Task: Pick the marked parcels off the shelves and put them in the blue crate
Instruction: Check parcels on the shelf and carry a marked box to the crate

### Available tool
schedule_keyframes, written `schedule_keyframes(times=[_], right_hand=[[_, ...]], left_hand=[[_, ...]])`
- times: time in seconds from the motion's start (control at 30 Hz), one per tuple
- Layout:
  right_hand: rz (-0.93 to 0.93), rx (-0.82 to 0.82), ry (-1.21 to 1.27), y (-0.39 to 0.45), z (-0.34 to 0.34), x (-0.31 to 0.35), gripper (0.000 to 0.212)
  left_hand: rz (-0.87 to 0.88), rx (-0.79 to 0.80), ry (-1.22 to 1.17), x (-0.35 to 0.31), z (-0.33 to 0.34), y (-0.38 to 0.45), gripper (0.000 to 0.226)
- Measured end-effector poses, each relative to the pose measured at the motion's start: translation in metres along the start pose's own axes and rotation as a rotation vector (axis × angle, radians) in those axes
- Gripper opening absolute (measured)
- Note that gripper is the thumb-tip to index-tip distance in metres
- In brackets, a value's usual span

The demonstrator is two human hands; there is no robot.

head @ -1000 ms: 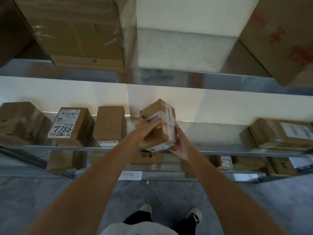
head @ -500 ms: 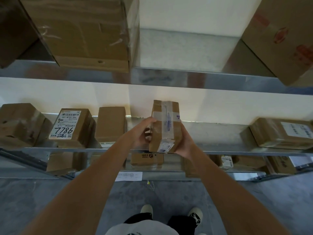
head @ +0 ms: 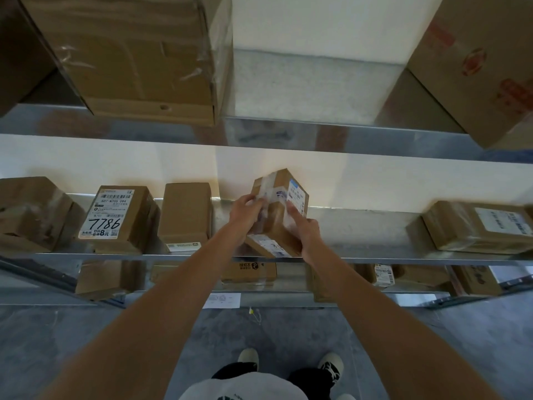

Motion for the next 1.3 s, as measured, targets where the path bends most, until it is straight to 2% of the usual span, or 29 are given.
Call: schedule_keyframes(times=[0.07,0.17,0.27,0.37,0.43,0.63,0.77,0.83,1.0,1.2,1.3], right_hand=[[-0.047,-0.002,-0.012,-0.002,0.002,0.004,0.068],[-0.096,0.000,-0.008,-0.004,-0.002,0.006,0.061],[-0.099,0.041,0.068,-0.002,-0.007,0.007,0.058],[-0.065,0.136,0.064,-0.005,-0.002,0.007,0.082],[-0.060,0.134,0.065,-0.005,-0.004,0.008,0.084],[-0.079,0.081,0.063,-0.007,-0.008,0.012,0.045],[-0.028,0.046,0.088,-0.007,-0.011,0.007,0.026],[-0.004,0.046,0.093,-0.006,-0.012,0.003,0.024],[0.039,0.078,0.089,-0.005,-0.013,-0.001,0.024],[0.041,0.110,0.084,0.001,-0.012,-0.001,0.034],[0.041,0.117,0.074,0.008,-0.013,-0.005,0.037]], left_hand=[[-0.049,0.053,-0.010,0.007,0.006,-0.004,0.075],[-0.104,0.114,-0.084,0.018,0.007,-0.008,0.084],[-0.123,0.156,-0.197,0.027,0.003,-0.008,0.076],[-0.185,0.219,-0.301,0.039,0.008,-0.012,0.072],[-0.224,0.242,-0.313,0.046,0.011,-0.015,0.059],[-0.220,0.225,-0.378,0.049,0.011,-0.015,0.045],[-0.145,0.132,-0.396,0.044,0.003,-0.016,0.014],[-0.140,0.112,-0.362,0.046,0.001,-0.015,0.008],[-0.128,0.084,-0.302,0.048,0.003,-0.009,0.010],[-0.132,0.030,-0.250,0.044,0.004,-0.006,0.011],[-0.104,0.016,-0.230,0.040,0.007,-0.006,0.020]])
Point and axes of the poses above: each hand's wrist, its own y-axis towards the middle knuckle, its own z-axis out of the palm, x = y × z, the point moved 10 cm from there along y, towards the middle knuckle
